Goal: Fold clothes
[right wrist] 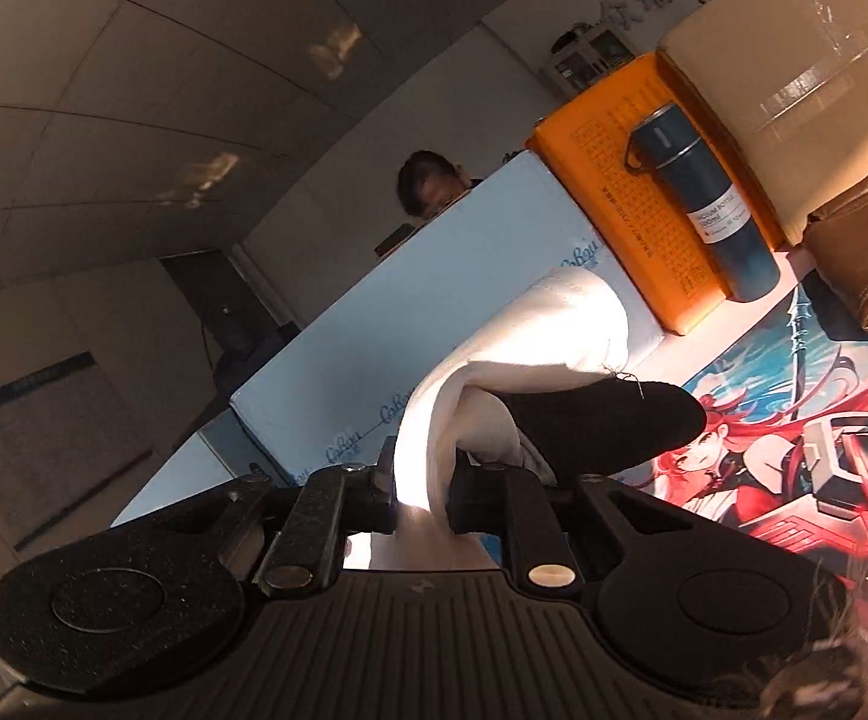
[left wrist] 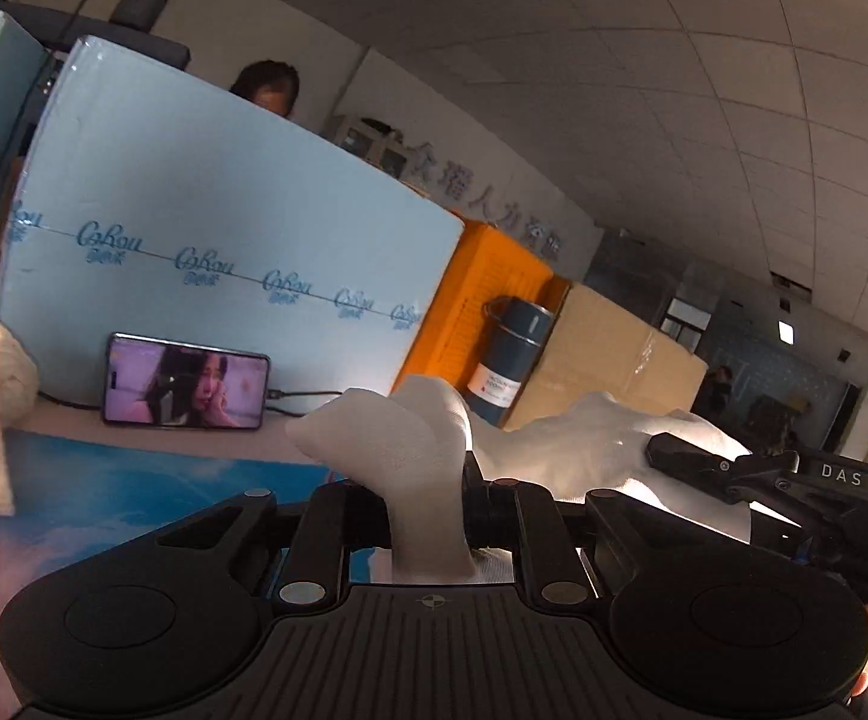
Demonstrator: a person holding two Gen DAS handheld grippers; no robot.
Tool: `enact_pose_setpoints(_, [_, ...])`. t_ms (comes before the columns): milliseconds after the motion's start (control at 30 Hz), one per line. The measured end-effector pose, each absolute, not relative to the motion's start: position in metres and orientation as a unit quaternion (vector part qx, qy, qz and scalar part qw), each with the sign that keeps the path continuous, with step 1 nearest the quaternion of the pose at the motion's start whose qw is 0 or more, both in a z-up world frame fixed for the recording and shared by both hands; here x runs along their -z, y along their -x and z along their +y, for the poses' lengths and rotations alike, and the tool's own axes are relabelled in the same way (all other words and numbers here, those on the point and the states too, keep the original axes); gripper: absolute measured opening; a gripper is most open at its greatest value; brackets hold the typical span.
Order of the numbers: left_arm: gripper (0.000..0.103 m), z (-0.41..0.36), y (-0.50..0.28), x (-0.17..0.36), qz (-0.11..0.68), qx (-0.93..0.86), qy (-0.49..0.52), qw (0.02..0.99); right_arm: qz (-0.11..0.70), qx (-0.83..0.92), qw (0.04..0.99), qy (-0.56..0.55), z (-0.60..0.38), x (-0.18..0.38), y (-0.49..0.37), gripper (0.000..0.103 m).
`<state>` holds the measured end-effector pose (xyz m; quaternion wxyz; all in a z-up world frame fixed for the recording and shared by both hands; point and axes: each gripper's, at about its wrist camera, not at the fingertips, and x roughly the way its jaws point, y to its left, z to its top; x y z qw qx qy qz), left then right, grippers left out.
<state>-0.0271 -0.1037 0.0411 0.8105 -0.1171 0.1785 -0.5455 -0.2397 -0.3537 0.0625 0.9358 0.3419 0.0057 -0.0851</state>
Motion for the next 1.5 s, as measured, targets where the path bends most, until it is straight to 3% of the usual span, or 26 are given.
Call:
enact_pose_setpoints(300, [0.015,0.034,0.014,-0.083,0.038,0.381,0.166,0.909,0.012,-0.151,0.950,-0.273,-0.267,-0.129,0.097,0.013])
enact_pose_setpoints(467, [0.015,0.064,-0.004,-0.088,-0.041,0.243,0.168,0.954,0.031,-0.224,0.951,-0.211,-0.215,-0.156,0.006,0.013])
enact_pose_setpoints(600, [0.015,0.061,-0.035,-0.067,-0.032,0.174,0.193,0.965,0.069,-0.252,0.952,-0.156,-0.185,-0.161,-0.068,0.013])
enact_pose_setpoints(800, [0.016,0.073,-0.058,-0.028,0.067,0.149,0.206,0.965,0.187,-0.212,0.952,-0.120,-0.178,-0.113,-0.157,0.013])
enact_pose_setpoints(900, [0.027,0.082,-0.059,-0.011,0.097,0.125,0.233,0.959,0.212,-0.199,0.950,-0.114,-0.181,-0.082,-0.164,0.013])
enact_pose_setpoints(967, [0.049,0.085,-0.056,-0.006,0.103,0.100,0.247,0.958,0.213,-0.196,0.950,-0.119,-0.187,-0.073,-0.166,0.014])
enact_pose_setpoints(1000, [0.069,0.087,-0.058,-0.005,0.105,0.086,0.249,0.959,0.211,-0.193,0.951,-0.117,-0.188,-0.068,-0.165,0.014])
enact_pose_setpoints(1033, [0.084,0.089,-0.062,-0.004,0.110,0.073,0.250,0.959,0.210,-0.186,0.954,-0.110,-0.187,-0.066,-0.163,0.016])
enact_pose_setpoints(1100, [0.093,0.093,-0.071,0.001,0.126,0.050,0.256,0.957,0.211,-0.177,0.956,-0.103,-0.188,-0.060,-0.168,0.020])
enact_pose_setpoints(1200, [0.102,0.097,-0.084,0.013,0.171,0.019,0.266,0.949,0.207,-0.167,0.957,-0.113,-0.194,-0.048,-0.175,0.036])
enact_pose_setpoints(1267, [0.103,0.098,-0.083,0.015,0.169,0.010,0.269,0.948,0.199,-0.152,0.961,-0.114,-0.193,-0.046,-0.171,0.059])
enact_pose_setpoints(1500, [0.103,0.081,-0.054,-0.003,0.088,0.051,0.219,0.971,0.128,-0.111,0.977,-0.128,-0.197,-0.047,-0.115,0.090])
